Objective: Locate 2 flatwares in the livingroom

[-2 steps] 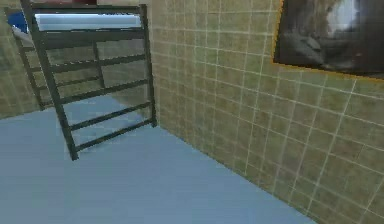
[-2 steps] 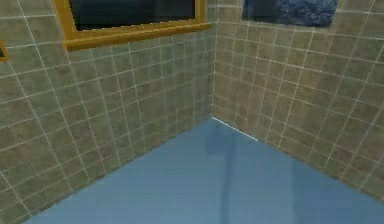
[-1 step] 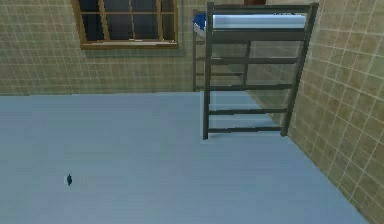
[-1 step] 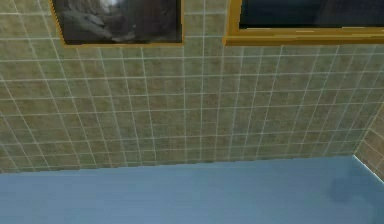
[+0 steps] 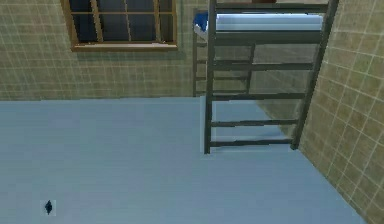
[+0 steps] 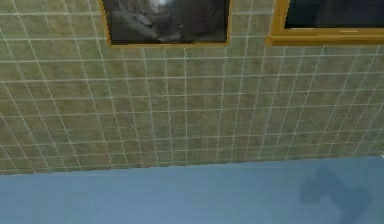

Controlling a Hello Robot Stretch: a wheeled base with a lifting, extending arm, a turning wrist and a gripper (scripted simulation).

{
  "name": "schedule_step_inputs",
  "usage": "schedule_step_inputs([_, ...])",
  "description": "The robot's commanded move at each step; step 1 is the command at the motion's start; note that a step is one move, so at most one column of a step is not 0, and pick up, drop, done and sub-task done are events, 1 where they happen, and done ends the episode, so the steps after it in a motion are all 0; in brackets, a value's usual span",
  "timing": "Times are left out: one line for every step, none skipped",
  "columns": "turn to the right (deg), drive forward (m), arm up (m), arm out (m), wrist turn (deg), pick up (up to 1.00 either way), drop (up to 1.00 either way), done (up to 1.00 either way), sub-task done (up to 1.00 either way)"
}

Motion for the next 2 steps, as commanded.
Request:
schedule_step_inputs([-45.0, 0.0, 0.0, 0.0, 0.0, 0.0, 0.0, 0.0, 0.0])
schedule_step_inputs([-12.0, 0.0, 0.0, 0.0, 0.0, 0.0, 0.0, 0.0, 0.0])
